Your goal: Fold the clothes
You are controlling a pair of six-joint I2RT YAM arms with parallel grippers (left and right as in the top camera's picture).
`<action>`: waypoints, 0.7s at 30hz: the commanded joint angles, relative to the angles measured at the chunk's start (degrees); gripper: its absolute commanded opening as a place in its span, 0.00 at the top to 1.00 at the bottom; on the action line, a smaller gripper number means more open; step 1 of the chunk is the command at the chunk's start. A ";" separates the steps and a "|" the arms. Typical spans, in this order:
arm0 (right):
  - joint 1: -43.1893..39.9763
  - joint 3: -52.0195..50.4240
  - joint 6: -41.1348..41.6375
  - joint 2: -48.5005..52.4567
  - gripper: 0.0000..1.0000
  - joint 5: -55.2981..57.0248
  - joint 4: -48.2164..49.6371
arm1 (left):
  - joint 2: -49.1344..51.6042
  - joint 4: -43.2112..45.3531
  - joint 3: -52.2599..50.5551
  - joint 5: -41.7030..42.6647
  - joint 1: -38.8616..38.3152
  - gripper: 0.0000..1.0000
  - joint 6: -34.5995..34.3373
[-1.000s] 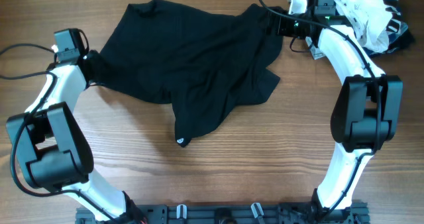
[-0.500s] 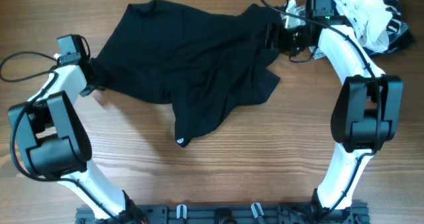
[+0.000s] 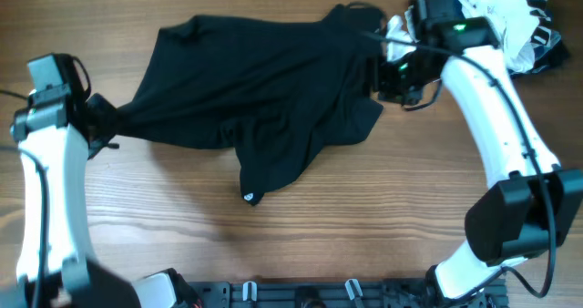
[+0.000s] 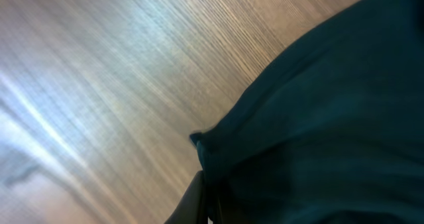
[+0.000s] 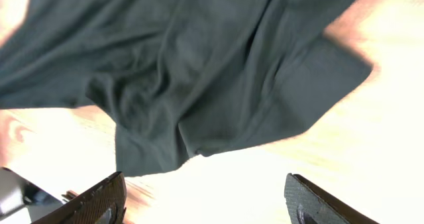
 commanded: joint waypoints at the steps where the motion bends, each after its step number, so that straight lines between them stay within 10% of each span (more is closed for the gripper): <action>1: 3.80 -5.18 3.93 -0.48 0.23 4.31 0.79 | -7.89 -2.03 0.13 -0.33 0.28 0.96 -1.33; 8: 8.48 -20.81 5.70 -0.46 0.24 5.05 16.26 | -7.82 -1.18 0.11 -1.01 0.28 0.96 -1.31; 12: 8.50 -25.07 6.58 -0.37 0.52 9.51 25.92 | -7.52 -1.16 0.11 -1.01 0.28 0.96 -1.29; 18: 8.39 -25.22 6.08 3.80 0.20 10.21 23.26 | -7.52 -1.05 0.11 -1.03 0.28 0.96 -1.29; 21: 8.39 -25.24 6.14 3.82 0.27 10.36 23.23 | -7.52 -1.05 0.11 -1.03 0.28 0.96 -1.29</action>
